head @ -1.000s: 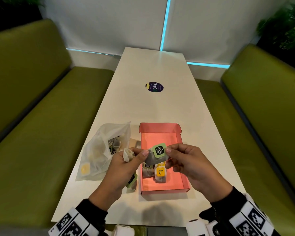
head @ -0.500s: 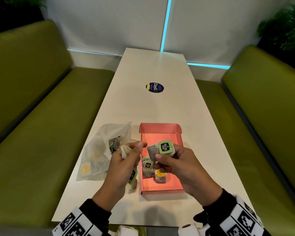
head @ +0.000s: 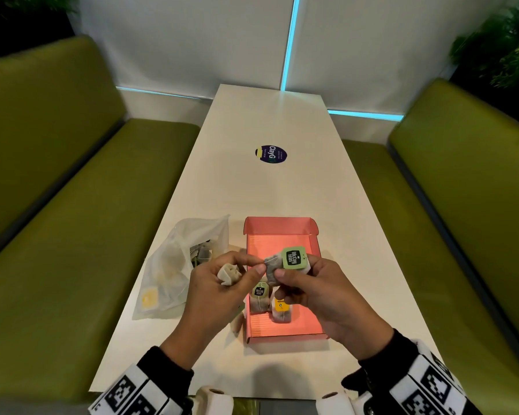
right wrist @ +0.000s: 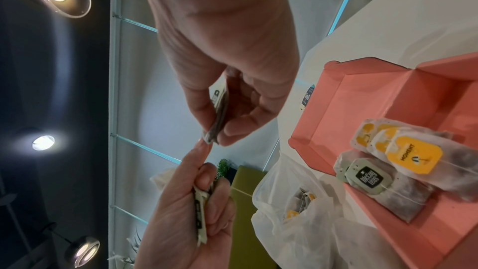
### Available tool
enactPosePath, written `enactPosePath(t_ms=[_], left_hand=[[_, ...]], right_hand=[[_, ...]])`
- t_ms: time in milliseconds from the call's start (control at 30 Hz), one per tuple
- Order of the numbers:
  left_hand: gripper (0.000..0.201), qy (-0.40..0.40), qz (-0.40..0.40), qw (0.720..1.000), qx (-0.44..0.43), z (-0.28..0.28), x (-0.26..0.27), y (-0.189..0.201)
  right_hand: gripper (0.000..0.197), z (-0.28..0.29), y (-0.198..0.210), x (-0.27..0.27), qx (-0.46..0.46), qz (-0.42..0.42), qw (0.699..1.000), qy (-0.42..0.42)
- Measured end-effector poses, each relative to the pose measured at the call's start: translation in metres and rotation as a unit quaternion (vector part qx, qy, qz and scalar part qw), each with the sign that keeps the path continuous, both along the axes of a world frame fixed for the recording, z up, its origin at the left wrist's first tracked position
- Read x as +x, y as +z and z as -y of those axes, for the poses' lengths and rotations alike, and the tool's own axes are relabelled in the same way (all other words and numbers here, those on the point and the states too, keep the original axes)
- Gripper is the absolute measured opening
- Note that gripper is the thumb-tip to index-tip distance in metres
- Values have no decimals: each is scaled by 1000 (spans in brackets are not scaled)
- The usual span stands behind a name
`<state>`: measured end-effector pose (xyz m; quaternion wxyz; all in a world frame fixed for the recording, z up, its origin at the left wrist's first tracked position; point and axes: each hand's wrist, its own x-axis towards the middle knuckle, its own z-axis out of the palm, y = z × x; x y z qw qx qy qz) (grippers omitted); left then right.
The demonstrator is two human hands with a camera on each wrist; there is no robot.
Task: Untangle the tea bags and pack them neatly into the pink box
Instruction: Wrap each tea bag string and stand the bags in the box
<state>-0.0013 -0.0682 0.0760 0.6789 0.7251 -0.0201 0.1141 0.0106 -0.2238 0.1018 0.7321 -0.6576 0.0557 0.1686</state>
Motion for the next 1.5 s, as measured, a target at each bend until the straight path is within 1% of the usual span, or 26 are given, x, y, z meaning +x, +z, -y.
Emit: enactPosePath(t_ms=[67,133,167,267,367,467,533,600,700,800,867,933,1000,1067,1133,1200,1267,1333,1400,1433,1500], left_hand=[[18,7,33,999,38,0,2,-2],[13,16,76,994,83,1,1,-3],[8,17,97,989,108,2,1,-4],[11,23,150,974,169,4,-2,-8],[7,36,193,958,210,4,-2,-10],[5,42,240,945,217,3,-2,-10],[4,32,258,941,218,2,-1,-10],[3,27,261,941,215,2,-1,-11],[4,9,253,947,200,2,-1,-10],[15,-35,231,957,171,1,-2,-8],[23,-30,196,971,136,1,-2,-9],[33,5,138,986,91,2,-2,-11],[39,29,57,997,45,4,-1,-10],[39,0,-33,999,1,6,1,-4],[33,-56,-88,994,-30,8,1,0],[26,-77,-111,990,-43,10,0,3],[22,-67,-117,989,-54,9,-1,3],[21,-56,-126,988,-67,8,0,3],[22,-56,-135,986,-78,8,-1,4],[22,-58,-138,985,-81,8,-1,4],[22,-58,-141,985,-77,7,-2,2]], right_hand=[[8,1,0,1,15,-3,1000,-6],[6,1,0,1,36,-4,999,-20],[7,0,0,2,46,-5,999,-28],[7,-2,-2,1,73,-11,996,-51],[7,-2,-4,0,86,-14,994,-61],[10,-2,-5,-1,86,-4,995,-56],[15,-1,-5,-1,61,17,997,-49],[15,-1,-5,-1,35,38,998,-46],[15,0,-6,0,19,47,997,-50],[15,0,-6,1,16,51,997,-49],[15,0,-6,0,15,51,998,-45],[15,0,-6,0,17,47,998,-43],[14,0,-5,0,19,44,998,-41],[14,0,-6,1,15,45,998,-33],[14,1,-6,0,3,50,999,-21],[15,2,-6,0,-16,54,998,-8],[20,5,-4,1,-35,54,998,22],[33,10,-1,2,-66,55,994,74],[44,16,3,5,-77,43,992,92],[42,19,5,7,-66,33,994,82],[27,21,6,10,-36,18,998,44]])
